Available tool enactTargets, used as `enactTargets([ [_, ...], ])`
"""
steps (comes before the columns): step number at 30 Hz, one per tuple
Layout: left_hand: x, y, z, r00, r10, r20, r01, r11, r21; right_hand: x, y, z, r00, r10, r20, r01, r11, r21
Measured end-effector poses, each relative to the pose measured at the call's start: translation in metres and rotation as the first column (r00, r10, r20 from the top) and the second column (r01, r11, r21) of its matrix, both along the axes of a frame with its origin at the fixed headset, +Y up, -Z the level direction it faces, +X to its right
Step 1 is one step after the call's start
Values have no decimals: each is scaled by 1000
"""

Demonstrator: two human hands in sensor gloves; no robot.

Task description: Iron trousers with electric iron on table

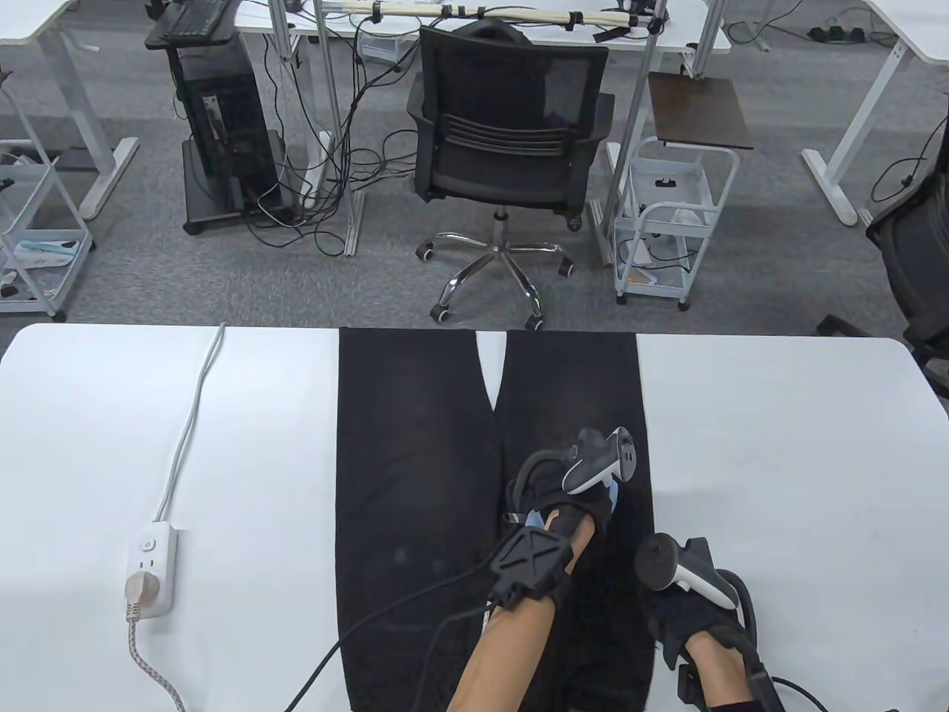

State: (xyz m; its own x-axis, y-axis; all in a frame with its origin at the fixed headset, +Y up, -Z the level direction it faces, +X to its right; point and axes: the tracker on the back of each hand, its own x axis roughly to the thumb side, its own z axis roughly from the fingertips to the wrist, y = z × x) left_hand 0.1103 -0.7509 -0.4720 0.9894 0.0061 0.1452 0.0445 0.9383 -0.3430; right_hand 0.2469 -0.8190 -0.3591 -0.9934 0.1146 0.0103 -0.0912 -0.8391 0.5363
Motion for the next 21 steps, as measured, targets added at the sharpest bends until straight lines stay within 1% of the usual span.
enactTargets([
  [3,2,1,18,998,-10,65,10,1000,3,0,0,0,1000,-2,0,2,1000,-2],
  [6,-1,1,40,996,13,93,-10,999,-41,0,0,0,1000,-8,2,8,1000,-2],
  [10,0,5,77,981,-7,193,23,996,-81,1,-1,-1,1000,-16,4,16,1000,-3],
  [12,0,5,98,973,-15,232,28,998,-55,1,-1,-1,1000,-18,4,18,1000,-2],
  [14,-4,0,115,967,72,245,-49,994,-97,2,-1,-1,1000,-19,4,19,1000,-1],
  [16,-6,2,132,952,22,304,-9,999,-46,2,-1,-1,1000,-24,5,24,1000,0],
  [17,-8,1,138,952,32,304,-29,999,-16,2,-1,-1,1000,-23,4,23,1000,0],
  [18,-8,1,140,950,25,310,-30,999,11,2,-1,-1,1000,-20,3,20,1000,0],
  [21,-6,1,134,951,8,309,-9,1000,1,3,-1,-1,1000,-24,4,24,1000,1],
])
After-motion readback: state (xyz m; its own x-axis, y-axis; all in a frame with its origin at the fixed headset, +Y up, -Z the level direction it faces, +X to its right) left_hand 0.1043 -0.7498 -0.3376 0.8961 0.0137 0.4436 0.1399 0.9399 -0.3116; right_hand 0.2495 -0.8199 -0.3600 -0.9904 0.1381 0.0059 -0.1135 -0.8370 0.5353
